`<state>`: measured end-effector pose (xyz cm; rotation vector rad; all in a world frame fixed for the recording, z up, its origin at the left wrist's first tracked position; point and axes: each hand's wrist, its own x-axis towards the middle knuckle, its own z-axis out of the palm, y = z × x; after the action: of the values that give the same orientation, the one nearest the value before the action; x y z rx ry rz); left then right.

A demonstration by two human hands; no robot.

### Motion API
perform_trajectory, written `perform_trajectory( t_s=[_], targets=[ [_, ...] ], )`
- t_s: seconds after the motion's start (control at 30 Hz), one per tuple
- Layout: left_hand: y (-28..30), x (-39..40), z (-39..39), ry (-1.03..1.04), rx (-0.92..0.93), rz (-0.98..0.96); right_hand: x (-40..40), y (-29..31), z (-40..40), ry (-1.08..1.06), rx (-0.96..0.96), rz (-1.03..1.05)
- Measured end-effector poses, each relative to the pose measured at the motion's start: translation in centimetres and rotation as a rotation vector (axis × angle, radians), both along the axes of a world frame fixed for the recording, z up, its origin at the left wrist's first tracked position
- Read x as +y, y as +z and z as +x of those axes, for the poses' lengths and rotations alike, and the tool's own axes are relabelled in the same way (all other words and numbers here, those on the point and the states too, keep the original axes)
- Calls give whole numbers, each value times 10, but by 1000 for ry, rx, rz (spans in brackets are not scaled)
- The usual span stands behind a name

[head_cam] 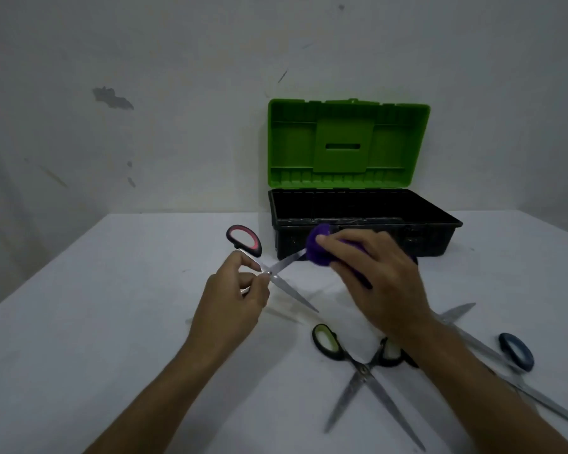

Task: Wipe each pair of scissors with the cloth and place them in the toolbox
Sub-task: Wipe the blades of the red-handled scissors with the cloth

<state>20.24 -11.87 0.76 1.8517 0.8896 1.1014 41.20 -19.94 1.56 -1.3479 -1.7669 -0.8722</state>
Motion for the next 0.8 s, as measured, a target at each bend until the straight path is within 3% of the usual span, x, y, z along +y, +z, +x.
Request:
perform_trajectory(
  t_s=[0.1, 0.2, 0.4, 0.63, 0.8],
  targets=[
    [0, -5, 2, -35, 16, 11, 8, -9, -19, 35, -96, -107],
    [5, -1, -4, -110, -6, 10, 12, -11, -11, 21, -18, -127],
    [1, 9, -8, -104, -28, -104, 1, -2, 11, -61, 197, 37],
    [-1, -1, 1, -110, 5, -16, 9, -13, -21, 85, -44, -148],
    [-1, 6, -7, -119, -11, -86, 8, -9, 8, -137, 129, -57]
  ],
)
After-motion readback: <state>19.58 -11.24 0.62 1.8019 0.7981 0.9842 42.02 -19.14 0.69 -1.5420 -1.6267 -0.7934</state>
